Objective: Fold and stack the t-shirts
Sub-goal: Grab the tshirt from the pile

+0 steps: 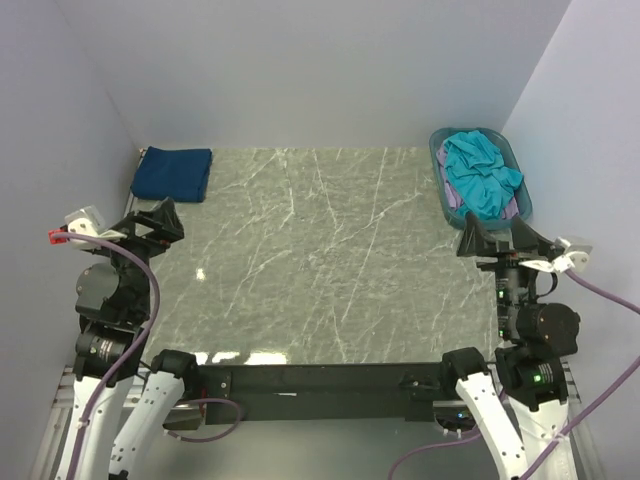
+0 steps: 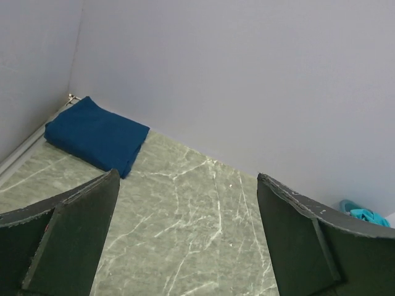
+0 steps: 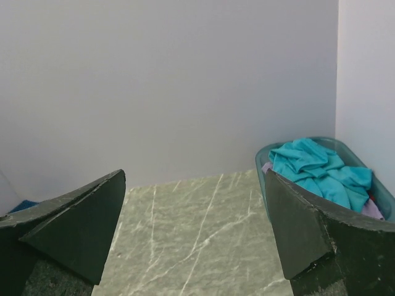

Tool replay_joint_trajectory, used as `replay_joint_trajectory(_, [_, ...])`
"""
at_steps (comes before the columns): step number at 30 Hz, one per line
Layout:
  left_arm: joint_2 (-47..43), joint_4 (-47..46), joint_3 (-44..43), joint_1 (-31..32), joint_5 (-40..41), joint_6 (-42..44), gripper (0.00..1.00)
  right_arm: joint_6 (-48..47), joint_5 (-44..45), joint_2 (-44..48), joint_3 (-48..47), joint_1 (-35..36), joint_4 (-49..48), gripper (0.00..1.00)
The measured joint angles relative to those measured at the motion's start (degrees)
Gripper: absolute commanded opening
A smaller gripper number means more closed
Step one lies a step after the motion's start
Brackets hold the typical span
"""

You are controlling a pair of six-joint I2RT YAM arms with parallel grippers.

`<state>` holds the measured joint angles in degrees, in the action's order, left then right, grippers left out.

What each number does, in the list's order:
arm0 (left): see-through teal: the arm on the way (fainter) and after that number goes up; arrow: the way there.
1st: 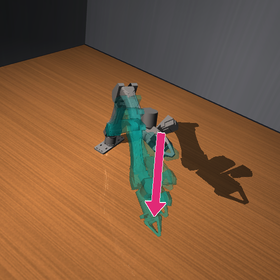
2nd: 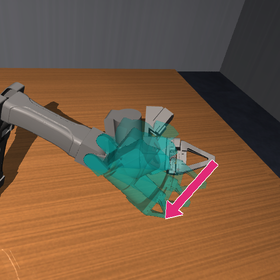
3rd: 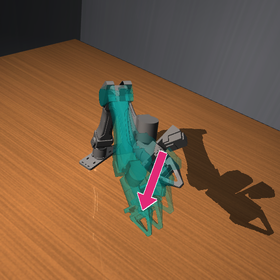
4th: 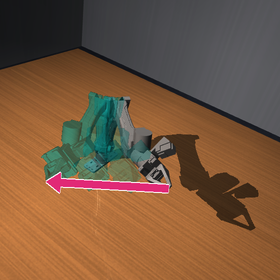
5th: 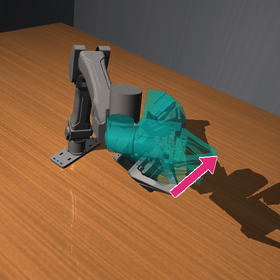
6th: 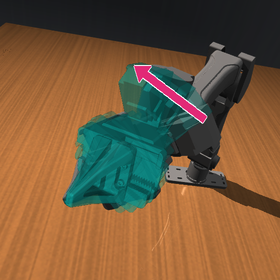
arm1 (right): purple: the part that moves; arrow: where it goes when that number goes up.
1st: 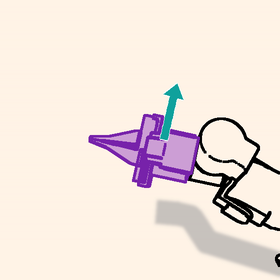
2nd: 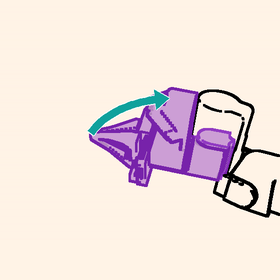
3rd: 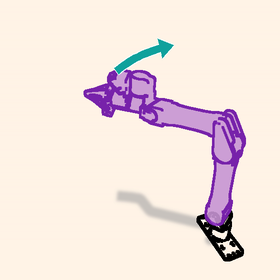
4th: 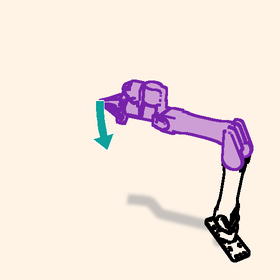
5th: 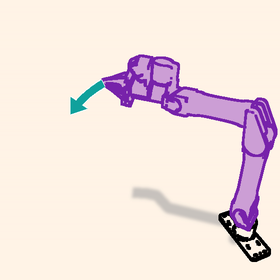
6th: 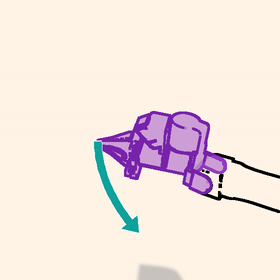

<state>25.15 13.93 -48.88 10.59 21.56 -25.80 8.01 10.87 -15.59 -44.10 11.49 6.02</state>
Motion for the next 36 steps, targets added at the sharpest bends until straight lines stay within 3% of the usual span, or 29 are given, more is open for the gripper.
replay_joint_trajectory(8, [0.92,-2.99,5.05,0.0,-4.11,-2.97,0.99,2.56,1.75,-4.96,-0.24,0.0,0.22,1.0])
replay_joint_trajectory(12, [3.74,-3.39,8.63,0.0,-7.52,-5.2,0.99,6.99,6.56,-12.52,-4.15,0.0,1.92,1.0])
replay_joint_trajectory(23, [7.76,-3.19,12.48,2.12,-11.8,-6.45,1.0,14.12,12.07,-48.54,-21.97,-2.38,5.2,0.99])
replay_joint_trajectory(29, [7.3,-3.37,12.48,2.36,-12.39,-6.58,1.0,16.83,8.5,-69.2,-33.92,-11.61,8.07,0.88])
replay_joint_trajectory(36, [7.89,-3.43,12.48,2.43,-12.85,-6.58,0.99,20.96,-1.75,-89.46,-47.63,-21.81,8.22,0.8])
